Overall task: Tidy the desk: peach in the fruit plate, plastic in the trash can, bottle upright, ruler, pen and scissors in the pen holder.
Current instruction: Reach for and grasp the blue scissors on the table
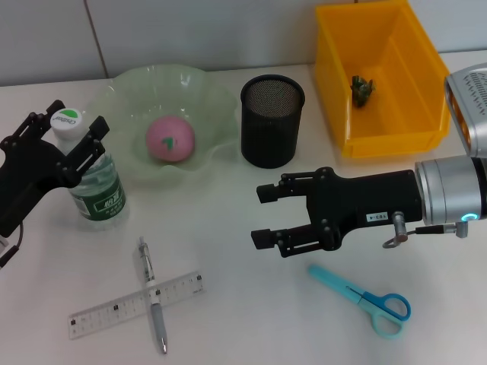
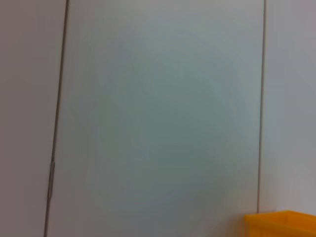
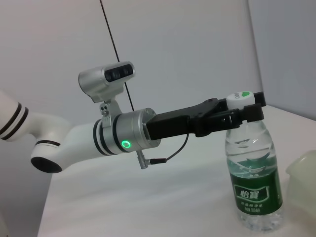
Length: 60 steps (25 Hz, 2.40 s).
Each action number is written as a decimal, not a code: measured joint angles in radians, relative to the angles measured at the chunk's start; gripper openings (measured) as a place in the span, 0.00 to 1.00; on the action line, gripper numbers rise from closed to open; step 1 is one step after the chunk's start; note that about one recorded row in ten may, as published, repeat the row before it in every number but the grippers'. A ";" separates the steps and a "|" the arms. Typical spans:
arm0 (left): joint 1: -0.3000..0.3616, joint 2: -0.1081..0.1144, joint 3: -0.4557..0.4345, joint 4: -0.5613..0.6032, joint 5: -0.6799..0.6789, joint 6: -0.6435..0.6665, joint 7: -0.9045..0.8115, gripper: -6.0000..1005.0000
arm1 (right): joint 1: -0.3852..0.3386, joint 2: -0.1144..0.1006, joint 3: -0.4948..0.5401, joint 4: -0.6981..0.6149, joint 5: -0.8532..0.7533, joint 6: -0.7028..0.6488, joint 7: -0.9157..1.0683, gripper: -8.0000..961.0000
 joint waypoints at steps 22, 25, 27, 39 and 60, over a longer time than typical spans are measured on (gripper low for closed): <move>0.171 0.014 0.006 0.234 0.026 0.217 -0.349 0.86 | -0.005 0.002 0.011 -0.005 0.004 -0.004 0.005 0.81; 0.216 0.024 0.007 0.340 0.115 0.282 -0.472 0.86 | -0.005 0.001 0.013 -0.009 0.005 -0.005 0.016 0.81; 0.227 0.029 0.007 0.392 0.182 0.336 -0.537 0.86 | -0.005 0.000 0.017 -0.015 0.009 -0.010 0.028 0.81; 0.147 0.014 0.154 0.656 0.533 0.496 -0.748 0.85 | -0.041 -0.007 0.075 -0.086 0.009 -0.055 0.116 0.81; 0.074 0.008 0.290 0.691 0.636 0.367 -0.747 0.85 | 0.088 -0.002 -0.227 -0.709 -0.666 -0.296 1.077 0.81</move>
